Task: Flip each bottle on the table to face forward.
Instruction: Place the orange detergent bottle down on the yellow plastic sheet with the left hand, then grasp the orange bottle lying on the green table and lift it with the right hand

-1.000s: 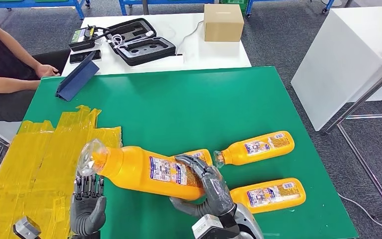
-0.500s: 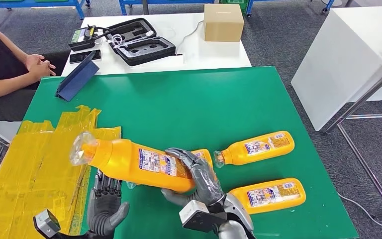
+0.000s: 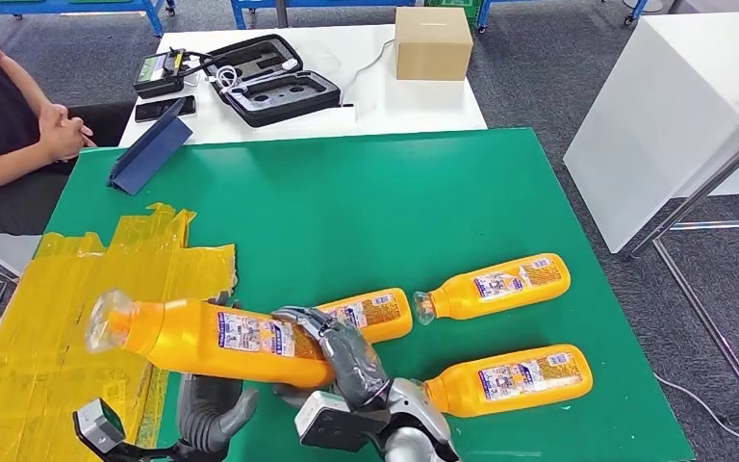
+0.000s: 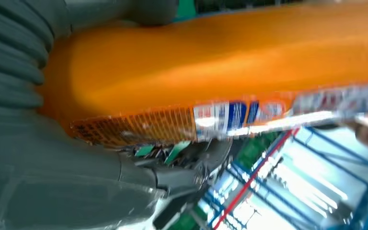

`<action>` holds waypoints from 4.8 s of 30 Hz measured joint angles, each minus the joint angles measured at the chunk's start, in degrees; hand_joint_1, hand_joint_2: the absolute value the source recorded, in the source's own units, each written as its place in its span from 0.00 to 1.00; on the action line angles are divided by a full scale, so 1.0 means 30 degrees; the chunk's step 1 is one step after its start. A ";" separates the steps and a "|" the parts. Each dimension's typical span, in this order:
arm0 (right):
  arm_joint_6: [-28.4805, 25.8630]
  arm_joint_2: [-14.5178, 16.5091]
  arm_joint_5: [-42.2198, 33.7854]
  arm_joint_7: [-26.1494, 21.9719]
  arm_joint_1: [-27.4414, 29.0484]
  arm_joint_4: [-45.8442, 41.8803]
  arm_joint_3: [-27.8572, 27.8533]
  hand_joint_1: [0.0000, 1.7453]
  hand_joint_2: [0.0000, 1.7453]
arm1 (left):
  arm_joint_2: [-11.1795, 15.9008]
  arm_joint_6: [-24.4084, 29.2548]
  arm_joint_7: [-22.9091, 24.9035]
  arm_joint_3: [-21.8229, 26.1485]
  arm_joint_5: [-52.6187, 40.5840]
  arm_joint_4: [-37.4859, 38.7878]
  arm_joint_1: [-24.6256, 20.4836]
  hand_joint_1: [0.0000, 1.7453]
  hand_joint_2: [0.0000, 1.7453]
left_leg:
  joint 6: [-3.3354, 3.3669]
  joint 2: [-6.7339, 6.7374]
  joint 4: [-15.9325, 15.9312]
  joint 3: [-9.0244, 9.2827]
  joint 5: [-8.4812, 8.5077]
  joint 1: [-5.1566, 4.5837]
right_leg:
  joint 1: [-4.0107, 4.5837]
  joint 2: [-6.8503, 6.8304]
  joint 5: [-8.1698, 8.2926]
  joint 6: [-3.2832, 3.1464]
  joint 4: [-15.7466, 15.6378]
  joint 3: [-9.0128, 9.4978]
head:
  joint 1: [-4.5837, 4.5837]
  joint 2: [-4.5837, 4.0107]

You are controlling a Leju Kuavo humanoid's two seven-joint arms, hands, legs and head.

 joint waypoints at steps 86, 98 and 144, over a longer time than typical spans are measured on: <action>-0.0122 -0.2463 0.3455 0.3696 -0.2767 0.1423 -0.0533 0.00 1.00 | 0.3920 1.7764 0.7151 0.4095 -3.0689 0.0970 -0.3392 1.00 1.00 | -0.0003 -0.0050 0.0003 -0.0063 0.0076 0.0002 | -0.0003 -0.0054 0.0013 0.0002 0.0022 -0.0055 | 0.0002 0.0000; 0.0315 -0.3109 0.4007 0.4313 -0.5027 0.4681 0.0060 0.00 1.00 | 0.4812 1.7078 0.7055 0.2627 -3.0188 0.6209 -0.5803 0.76 1.00 | 0.0022 -0.0225 0.0008 -0.0062 0.0119 -0.0013 | -0.0014 -0.0239 0.0010 0.0005 0.0021 -0.0001 | 0.0000 0.0000; 0.4769 -0.3384 0.3231 0.4228 -1.2511 1.5714 0.5013 1.00 1.00 | 0.5928 0.0484 -0.1623 0.3419 -0.5007 -0.0253 -0.2066 0.00 0.00 | -0.0003 -0.0256 0.0005 0.0163 0.0185 -0.0011 | -0.0013 -0.0293 0.0025 0.0008 0.0038 0.0005 | 0.0004 0.0000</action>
